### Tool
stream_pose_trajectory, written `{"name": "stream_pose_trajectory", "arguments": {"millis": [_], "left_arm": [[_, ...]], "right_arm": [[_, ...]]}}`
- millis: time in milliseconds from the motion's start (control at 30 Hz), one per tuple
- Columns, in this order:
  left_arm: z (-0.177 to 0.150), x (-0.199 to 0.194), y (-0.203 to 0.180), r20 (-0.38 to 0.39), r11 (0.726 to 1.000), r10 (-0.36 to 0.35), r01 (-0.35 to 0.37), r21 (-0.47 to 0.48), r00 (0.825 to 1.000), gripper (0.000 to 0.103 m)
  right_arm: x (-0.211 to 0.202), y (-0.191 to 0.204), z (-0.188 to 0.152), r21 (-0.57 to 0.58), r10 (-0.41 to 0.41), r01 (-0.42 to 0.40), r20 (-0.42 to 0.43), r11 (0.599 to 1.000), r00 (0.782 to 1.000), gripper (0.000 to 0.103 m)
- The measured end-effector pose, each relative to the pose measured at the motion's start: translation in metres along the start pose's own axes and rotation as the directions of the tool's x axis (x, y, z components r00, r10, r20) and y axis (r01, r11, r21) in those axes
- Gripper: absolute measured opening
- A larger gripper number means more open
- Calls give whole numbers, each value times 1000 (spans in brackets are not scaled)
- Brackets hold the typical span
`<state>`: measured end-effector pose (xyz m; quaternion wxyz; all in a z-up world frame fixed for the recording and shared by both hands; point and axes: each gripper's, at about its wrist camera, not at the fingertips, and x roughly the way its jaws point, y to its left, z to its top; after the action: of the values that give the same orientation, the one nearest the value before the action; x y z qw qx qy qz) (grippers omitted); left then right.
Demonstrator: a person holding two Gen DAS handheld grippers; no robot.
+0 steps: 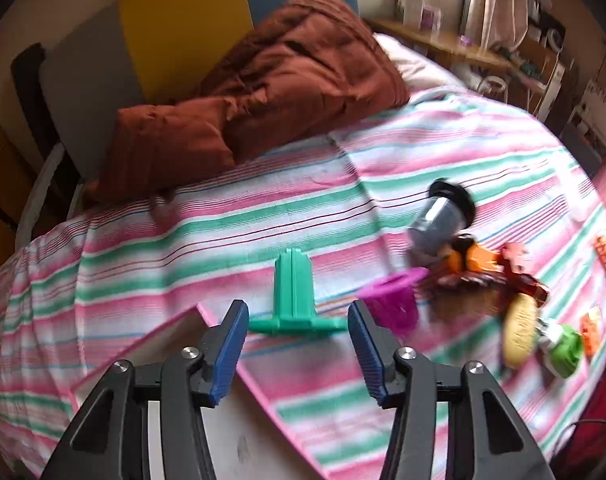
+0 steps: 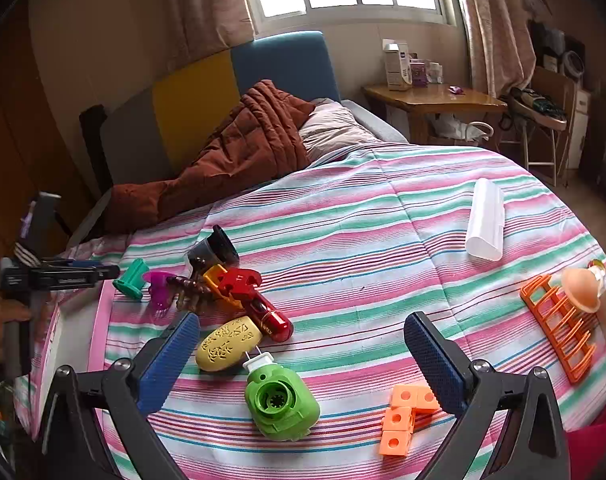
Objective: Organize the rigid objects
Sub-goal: 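Grasp the green plunger-shaped piece with the left gripper, then place the green piece in the tray with the left gripper while the right grasps orange cubes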
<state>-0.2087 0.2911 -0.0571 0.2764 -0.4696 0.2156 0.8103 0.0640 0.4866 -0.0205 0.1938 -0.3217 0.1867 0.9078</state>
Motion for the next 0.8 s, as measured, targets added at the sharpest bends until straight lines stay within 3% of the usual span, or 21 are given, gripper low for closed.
{"name": "stream_pose_trajectory", "arguments": {"millis": [67, 300, 400, 600, 800], "left_arm": [[8, 19, 1, -47, 1000, -5, 5, 4, 999, 38], [21, 57, 5, -113, 1000, -22, 22, -4, 993, 37], [17, 74, 5, -156, 1000, -17, 16, -8, 988, 30], [8, 31, 0, 7, 1000, -14, 14, -8, 1000, 30], [-15, -35, 4, 142, 995, -88, 95, -42, 986, 30]], "right_arm": [[-1, -2, 1, 9, 5, -5, 4, 1000, 1000, 103], [-3, -3, 4, 5, 5, -5, 10, 1000, 1000, 103], [-4, -9, 6, 22, 1, -2, 15, 1000, 1000, 103], [-7, -46, 11, 171, 7, -9, 10, 985, 1000, 102], [1, -75, 9, 249, -52, 70, -79, 966, 996, 98]]}}
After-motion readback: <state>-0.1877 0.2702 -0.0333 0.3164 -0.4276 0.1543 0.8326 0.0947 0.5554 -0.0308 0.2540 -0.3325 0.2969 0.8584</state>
